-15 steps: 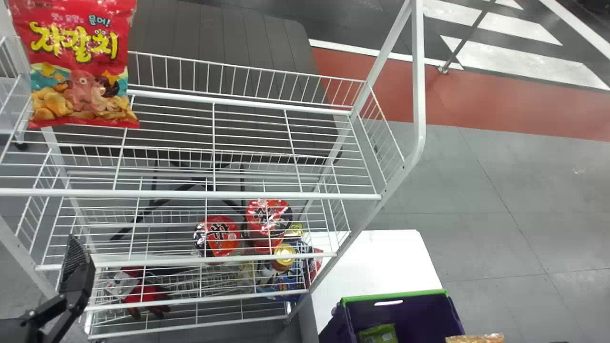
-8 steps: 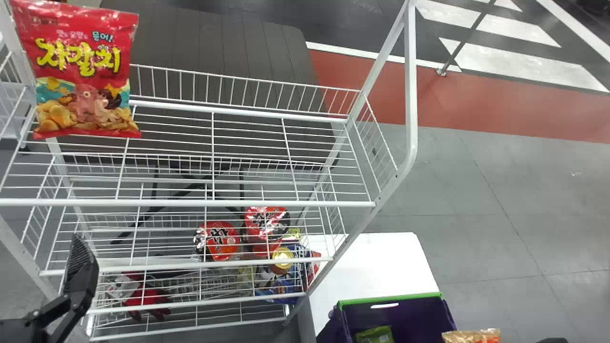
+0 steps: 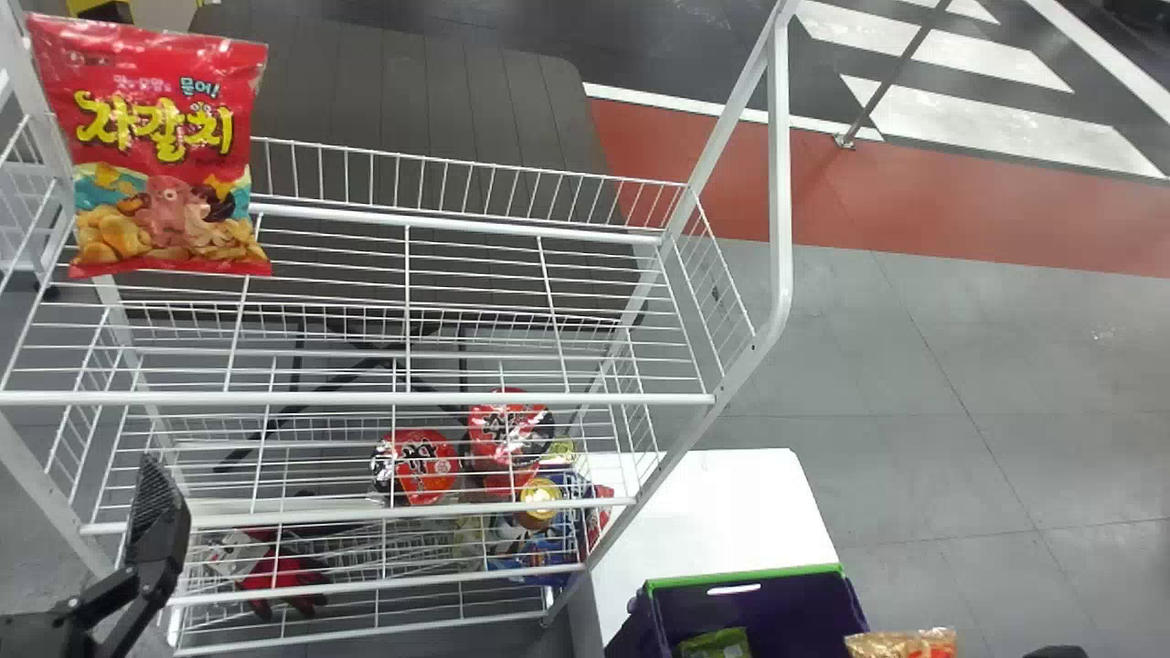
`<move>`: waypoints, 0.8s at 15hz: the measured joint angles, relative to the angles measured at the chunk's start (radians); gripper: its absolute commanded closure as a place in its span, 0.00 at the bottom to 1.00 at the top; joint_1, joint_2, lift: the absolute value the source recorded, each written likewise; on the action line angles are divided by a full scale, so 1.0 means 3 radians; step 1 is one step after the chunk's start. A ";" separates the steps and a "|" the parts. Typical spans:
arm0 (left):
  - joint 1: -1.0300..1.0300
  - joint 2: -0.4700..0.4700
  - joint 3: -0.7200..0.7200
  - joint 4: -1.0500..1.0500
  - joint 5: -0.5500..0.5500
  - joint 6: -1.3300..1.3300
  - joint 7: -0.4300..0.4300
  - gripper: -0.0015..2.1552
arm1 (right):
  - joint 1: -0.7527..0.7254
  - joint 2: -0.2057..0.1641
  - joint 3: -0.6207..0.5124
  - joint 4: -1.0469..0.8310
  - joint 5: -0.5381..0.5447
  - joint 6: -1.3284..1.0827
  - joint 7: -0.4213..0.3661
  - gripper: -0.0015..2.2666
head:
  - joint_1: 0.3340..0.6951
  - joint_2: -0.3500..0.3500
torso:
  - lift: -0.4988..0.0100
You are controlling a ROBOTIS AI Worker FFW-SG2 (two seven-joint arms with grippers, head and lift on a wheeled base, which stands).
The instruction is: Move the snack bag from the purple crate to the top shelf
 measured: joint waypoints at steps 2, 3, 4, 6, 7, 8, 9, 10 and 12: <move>-0.0007 -0.0002 -0.0002 0.0000 0.0000 0.0001 0.0000 0.04 | -0.0007 0.0000 0.0000 0.0004 -0.0027 0.0074 0.0012 0.68 | 1.00 0.00 | 0.98; -0.0013 -0.0003 -0.0003 0.0000 0.0000 0.0005 0.0000 0.04 | -0.0008 0.0002 -0.0008 -0.0023 -0.0047 0.0146 0.0035 0.68 | 1.00 0.00 | 0.98; -0.0023 -0.0004 -0.0003 0.0007 0.0001 0.0017 0.0000 0.04 | -0.0005 0.0023 -0.0038 -0.0089 -0.0065 0.0203 0.0107 0.68 | 1.00 0.00 | 0.98; -0.0039 -0.0004 -0.0005 0.0031 0.0004 0.0032 0.0000 0.04 | 0.0044 0.0123 -0.0156 -0.0366 -0.0122 0.0290 0.0323 0.68 | 1.00 0.00 | 0.98; -0.0044 -0.0004 -0.0007 0.0040 0.0004 0.0039 0.0000 0.04 | 0.0090 0.0207 -0.0238 -0.0619 -0.0148 0.0363 0.0466 0.68 | 1.00 0.00 | 0.98; -0.0047 -0.0004 -0.0008 0.0043 0.0002 0.0046 0.0000 0.04 | 0.0127 0.0300 -0.0346 -0.0913 -0.0187 0.0420 0.0623 0.68 | 1.00 0.00 | 0.98; -0.0050 -0.0004 -0.0008 0.0043 0.0001 0.0050 0.0000 0.04 | 0.0144 0.0375 -0.0450 -0.1170 -0.0238 0.0492 0.0740 0.68 | 1.00 0.00 | 0.98; -0.0051 0.0000 -0.0008 0.0037 0.0000 0.0055 0.0000 0.04 | 0.0151 0.0449 -0.0568 -0.1455 -0.0321 0.0618 0.0842 0.68 | 1.00 0.00 | 0.98; -0.0048 0.0005 -0.0008 0.0021 -0.0004 0.0062 0.0000 0.04 | 0.0153 0.0574 -0.0760 -0.1978 -0.0534 0.0934 0.0909 0.68 | 1.00 0.00 | 0.98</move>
